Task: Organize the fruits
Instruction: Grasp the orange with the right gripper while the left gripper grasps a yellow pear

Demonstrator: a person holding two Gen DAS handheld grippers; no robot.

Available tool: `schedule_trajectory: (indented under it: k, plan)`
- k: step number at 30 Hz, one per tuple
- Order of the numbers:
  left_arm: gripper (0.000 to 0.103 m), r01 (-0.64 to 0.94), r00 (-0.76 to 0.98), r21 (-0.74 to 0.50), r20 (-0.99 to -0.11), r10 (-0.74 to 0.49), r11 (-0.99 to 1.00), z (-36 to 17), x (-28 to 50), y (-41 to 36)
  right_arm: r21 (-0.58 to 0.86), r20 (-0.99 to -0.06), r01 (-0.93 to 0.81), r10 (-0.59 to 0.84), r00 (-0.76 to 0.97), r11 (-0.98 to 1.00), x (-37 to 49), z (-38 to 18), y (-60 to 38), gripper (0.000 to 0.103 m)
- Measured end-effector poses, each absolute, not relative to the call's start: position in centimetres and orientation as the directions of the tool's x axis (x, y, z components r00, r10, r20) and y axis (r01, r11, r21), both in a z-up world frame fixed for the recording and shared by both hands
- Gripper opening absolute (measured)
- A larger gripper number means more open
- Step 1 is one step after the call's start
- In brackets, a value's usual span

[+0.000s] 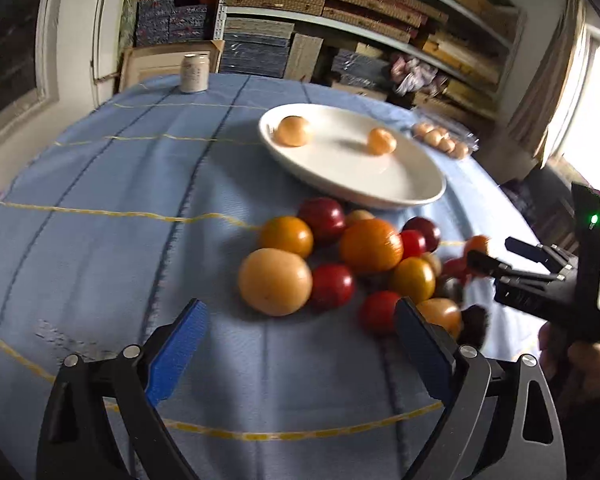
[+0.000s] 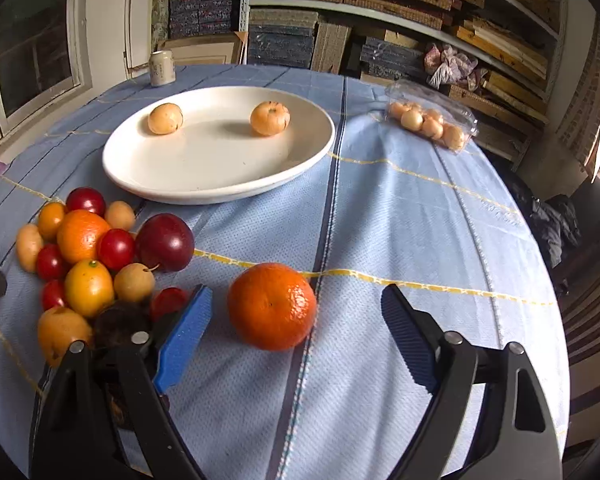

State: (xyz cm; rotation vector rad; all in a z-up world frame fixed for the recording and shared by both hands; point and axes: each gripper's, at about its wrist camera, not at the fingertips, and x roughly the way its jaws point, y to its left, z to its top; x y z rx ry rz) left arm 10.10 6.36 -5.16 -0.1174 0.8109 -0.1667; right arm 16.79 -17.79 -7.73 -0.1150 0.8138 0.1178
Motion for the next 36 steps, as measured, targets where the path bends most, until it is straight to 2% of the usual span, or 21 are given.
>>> schedule_trajectory:
  k: [2, 5, 8, 12, 17, 22, 23, 24, 26, 32, 36]
  plan:
    - [0.097, 0.089, 0.660, -0.158, -0.730, -0.177, 0.983, -5.6, 10.3, 6.7, -0.065, -0.739, -0.144, 0.049, 0.672, 0.987, 17.1, -8.3, -17.6, 0.068]
    - [0.097, 0.059, 0.644, -0.150, -0.750, -0.152, 0.987, -5.9, 10.9, 7.2, -0.054, -0.735, -0.157, 0.067, 0.675, 0.986, 17.0, -8.4, -17.5, 0.046]
    - [0.097, 0.016, 0.633, -0.157, -0.763, -0.132, 0.987, -5.9, 11.8, 8.2, -0.025, -0.720, -0.149, 0.085, 0.689, 0.988, 16.7, -8.1, -18.1, 0.045]
    - [0.097, -0.027, 0.671, -0.048, -0.741, -0.017, 0.999, -5.6, 12.1, 8.1, -0.024, -0.712, -0.141, 0.082, 0.697, 0.990, 16.5, -7.9, -18.3, 0.045]
    - [0.097, 0.014, 0.667, -0.037, -0.744, -0.037, 0.999, -5.8, 12.4, 6.7, -0.031, -0.707, -0.154, 0.088, 0.702, 0.988, 16.3, -7.9, -18.1, 0.045]
    - [0.096, -0.001, 0.656, -0.078, -0.752, -0.058, 0.997, -6.2, 13.0, 7.1, -0.013, -0.708, -0.158, 0.102, 0.699, 0.987, 16.2, -7.8, -18.3, 0.045]
    - [0.088, -0.011, 0.663, -0.080, -0.747, -0.053, 0.997, -6.2, 12.9, 7.2, -0.010, -0.709, -0.157, 0.103, 0.697, 0.988, 16.3, -7.8, -18.4, 0.046]
    - [0.069, -0.011, 0.676, -0.089, -0.734, -0.058, 0.996, -6.0, 12.8, 7.4, -0.006, -0.711, -0.157, 0.106, 0.696, 0.988, 16.3, -7.8, -18.4, 0.046]
    - [0.044, -0.006, 0.676, -0.085, -0.735, -0.058, 0.996, -6.0, 12.7, 7.4, 0.000, -0.713, -0.154, 0.108, 0.693, 0.988, 16.4, -7.8, -18.6, 0.046]
    - [0.044, 0.010, 0.676, -0.069, -0.735, -0.057, 0.998, -6.0, 12.6, 7.0, 0.001, -0.710, -0.156, 0.110, 0.695, 0.988, 16.5, -7.8, -18.7, 0.046]
    - [0.044, 0.009, 0.718, -0.050, -0.695, -0.041, 0.999, -5.1, 11.5, 6.8, 0.003, -0.706, -0.154, 0.111, 0.700, 0.988, 16.4, -7.7, -18.6, 0.046]
